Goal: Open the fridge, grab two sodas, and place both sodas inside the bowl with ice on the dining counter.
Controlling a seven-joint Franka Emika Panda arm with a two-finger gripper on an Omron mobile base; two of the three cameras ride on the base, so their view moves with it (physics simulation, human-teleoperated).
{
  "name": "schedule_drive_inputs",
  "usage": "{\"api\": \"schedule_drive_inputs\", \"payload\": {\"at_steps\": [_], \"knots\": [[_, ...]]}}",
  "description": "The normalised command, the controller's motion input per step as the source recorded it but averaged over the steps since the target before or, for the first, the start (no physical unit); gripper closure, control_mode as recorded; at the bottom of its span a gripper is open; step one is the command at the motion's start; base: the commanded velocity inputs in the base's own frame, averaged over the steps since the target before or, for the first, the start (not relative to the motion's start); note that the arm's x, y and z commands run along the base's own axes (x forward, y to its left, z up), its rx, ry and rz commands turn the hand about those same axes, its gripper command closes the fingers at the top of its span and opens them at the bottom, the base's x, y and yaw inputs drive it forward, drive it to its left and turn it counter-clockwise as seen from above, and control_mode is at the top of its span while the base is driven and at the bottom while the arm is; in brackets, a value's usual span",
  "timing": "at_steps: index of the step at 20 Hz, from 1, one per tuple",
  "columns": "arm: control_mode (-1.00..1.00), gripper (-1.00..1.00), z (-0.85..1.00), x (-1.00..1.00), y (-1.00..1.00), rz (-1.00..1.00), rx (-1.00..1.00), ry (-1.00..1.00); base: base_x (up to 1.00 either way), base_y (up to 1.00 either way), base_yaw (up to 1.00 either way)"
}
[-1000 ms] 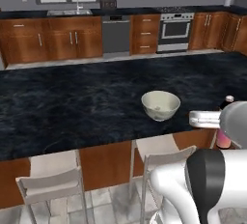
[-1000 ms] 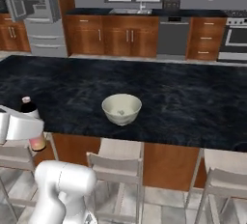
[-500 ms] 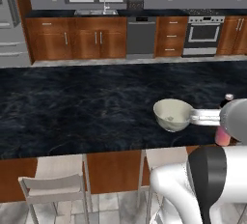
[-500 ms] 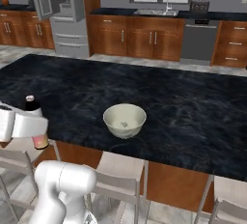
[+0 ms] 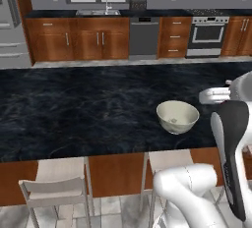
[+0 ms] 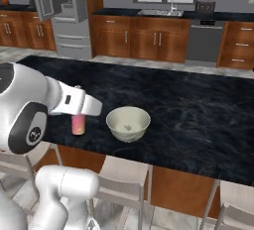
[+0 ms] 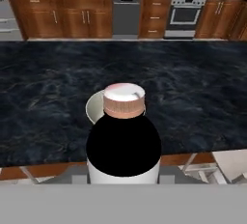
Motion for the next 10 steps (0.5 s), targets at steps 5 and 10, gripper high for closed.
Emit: {"api": "schedule_drive_inputs", "payload": {"at_steps": [5, 10], "knots": [[-1.0, 1.0, -0.27, 0.85, -0.1, 0.09, 0.0, 0.21, 0.0, 0.0, 0.0], [-1.0, 1.0, -0.46, 0.62, -0.29, 0.26, 0.0, 0.16, 0.0, 0.0, 0.0]]}}
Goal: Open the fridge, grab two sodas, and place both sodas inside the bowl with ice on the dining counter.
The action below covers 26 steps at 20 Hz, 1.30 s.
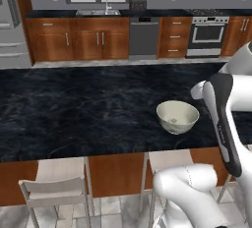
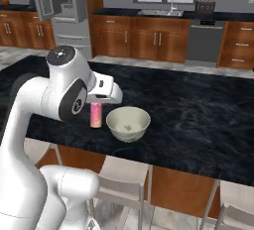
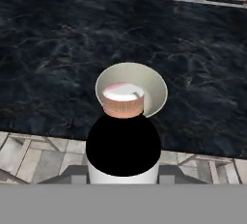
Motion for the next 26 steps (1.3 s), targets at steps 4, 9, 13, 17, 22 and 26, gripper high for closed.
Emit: {"api": "schedule_drive_inputs", "payload": {"at_steps": [4, 9, 13, 17, 22, 26], "knots": [[-1.0, 1.0, -0.61, 0.42, -0.33, 0.33, -0.02, 0.12, 0.0, 0.0, 0.0], [-1.0, 1.0, -0.41, 0.2, -0.16, 0.26, -0.04, 0.03, 0.0, 0.0, 0.0], [-1.0, 1.0, -0.11, 0.31, -0.01, 0.2, -0.11, 0.05, 0.0, 0.0, 0.0], [-1.0, 1.0, -0.14, 0.44, 0.0, 0.21, -0.17, 0.11, 0.0, 0.0, 0.0], [-1.0, 1.0, -0.22, 0.51, 0.0, 0.2, -0.16, 0.14, 0.0, 0.0, 0.0], [-1.0, 1.0, -0.25, 0.61, 0.03, 0.18, -0.12, 0.16, 0.0, 0.0, 0.0]]}}
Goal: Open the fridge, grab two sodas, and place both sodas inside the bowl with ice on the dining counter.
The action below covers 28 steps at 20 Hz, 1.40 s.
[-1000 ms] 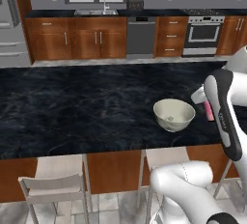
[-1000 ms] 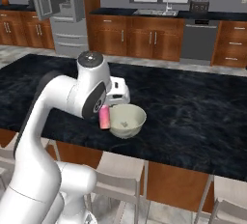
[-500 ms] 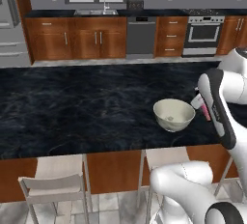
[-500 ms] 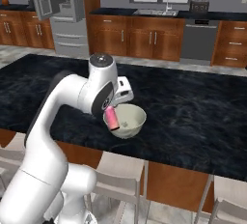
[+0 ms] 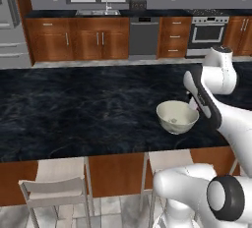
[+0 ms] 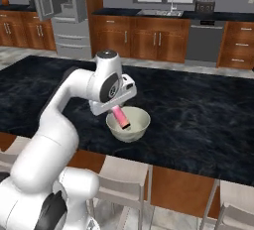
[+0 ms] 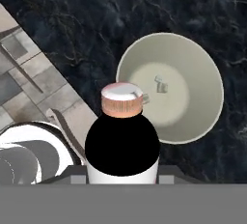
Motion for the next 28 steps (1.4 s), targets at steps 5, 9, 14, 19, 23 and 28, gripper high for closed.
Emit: {"api": "schedule_drive_inputs", "payload": {"at_steps": [5, 9, 14, 19, 23, 28], "knots": [[-1.0, 1.0, -0.4, 0.64, 0.04, 0.14, -0.07, 0.1, 0.0, 0.0, 0.0], [-1.0, 1.0, -0.4, 0.55, 0.0, 0.12, -0.03, 0.01, 0.0, 0.0, 0.0], [-1.0, 1.0, -0.42, 0.45, 0.0, 0.13, -0.01, 0.0, 0.0, 0.0, 0.0], [-1.0, 1.0, -0.41, 0.08, -0.01, 0.08, 0.0, 0.0, 0.0, 0.0, 0.0], [-1.0, 1.0, -0.36, 0.05, 0.0, 0.05, 0.0, 0.0, 0.0, 0.0, 0.0], [-1.0, 1.0, -0.24, 0.15, 0.0, 0.05, 0.0, 0.0, 0.0, 0.0, 0.0]]}}
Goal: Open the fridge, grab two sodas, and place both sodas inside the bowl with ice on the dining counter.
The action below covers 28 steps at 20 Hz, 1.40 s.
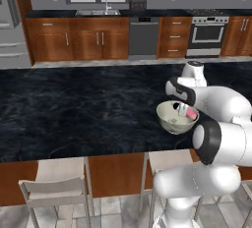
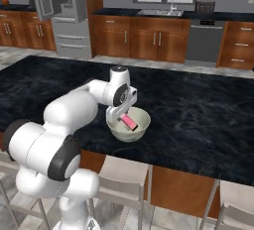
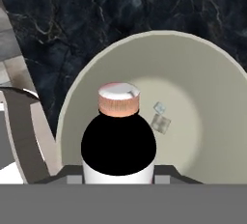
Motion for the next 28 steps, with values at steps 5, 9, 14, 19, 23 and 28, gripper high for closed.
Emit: {"api": "schedule_drive_inputs", "payload": {"at_steps": [5, 9, 14, 19, 23, 28], "knots": [[-1.0, 1.0, -0.2, 0.15, 0.0, 0.05, 0.0, 0.0, 0.0, 0.0, 0.0], [-1.0, 1.0, -0.21, 0.12, 0.0, 0.06, 0.0, 0.0, 0.0, 0.0, 0.0], [-1.0, 1.0, -0.22, 0.11, 0.0, 0.05, 0.0, 0.0, 0.0, 0.0, 0.0], [-1.0, 1.0, -0.29, 0.02, 0.0, 0.06, 0.0, 0.0, 0.0, 0.0, 0.0], [-1.0, 1.0, -0.34, 0.0, 0.0, 0.06, 0.0, 0.0, 0.0, 0.0, 0.0], [-1.0, -1.0, -0.23, 0.0, 0.0, 0.04, 0.0, 0.0, 0.0, 0.0, 0.0]]}}
